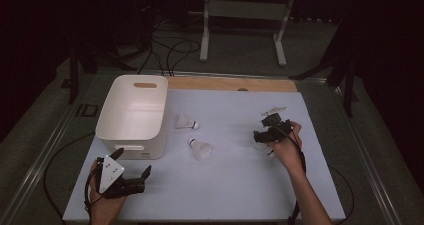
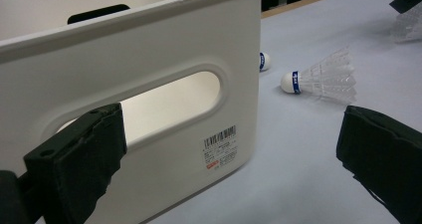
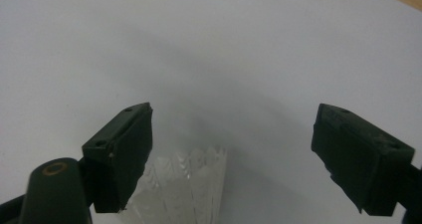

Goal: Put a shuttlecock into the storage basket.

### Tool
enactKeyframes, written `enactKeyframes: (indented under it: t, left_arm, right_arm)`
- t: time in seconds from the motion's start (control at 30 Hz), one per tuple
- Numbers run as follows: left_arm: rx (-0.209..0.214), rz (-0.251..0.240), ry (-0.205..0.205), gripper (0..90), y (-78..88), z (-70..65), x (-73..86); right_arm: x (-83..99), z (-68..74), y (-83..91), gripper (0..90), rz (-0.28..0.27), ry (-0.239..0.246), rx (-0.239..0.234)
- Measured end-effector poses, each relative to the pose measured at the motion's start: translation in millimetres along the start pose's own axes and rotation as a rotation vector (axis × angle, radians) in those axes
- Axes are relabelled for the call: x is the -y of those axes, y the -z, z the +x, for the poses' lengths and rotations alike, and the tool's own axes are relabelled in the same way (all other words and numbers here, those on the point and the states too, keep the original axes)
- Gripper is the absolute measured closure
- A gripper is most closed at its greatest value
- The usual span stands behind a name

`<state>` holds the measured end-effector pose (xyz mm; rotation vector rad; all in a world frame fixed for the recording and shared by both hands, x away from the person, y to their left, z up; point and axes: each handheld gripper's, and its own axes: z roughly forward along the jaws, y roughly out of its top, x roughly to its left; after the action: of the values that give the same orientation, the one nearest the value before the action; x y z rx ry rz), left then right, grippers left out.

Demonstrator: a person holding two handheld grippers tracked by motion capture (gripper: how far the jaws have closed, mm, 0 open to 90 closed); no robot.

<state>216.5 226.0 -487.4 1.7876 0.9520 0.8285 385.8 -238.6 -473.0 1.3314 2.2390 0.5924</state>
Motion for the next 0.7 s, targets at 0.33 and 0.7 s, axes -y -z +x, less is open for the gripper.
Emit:
enactKeyframes:
  t: [0.33, 0.7]
  left_arm:
    - [-0.002, 0.000, 0.000, 0.0, 0.1, -0.1, 0.1]
    - [-0.007, 0.001, 0.001, 0.0, -0.7, -0.7, 0.1]
  right_arm:
    - [10.6, -2.9, 13.3, 16.2, 0.013, -0.001, 0.015]
    - [26.8, -10.6, 33.0, 29.1, 0.008, -0.002, 0.040]
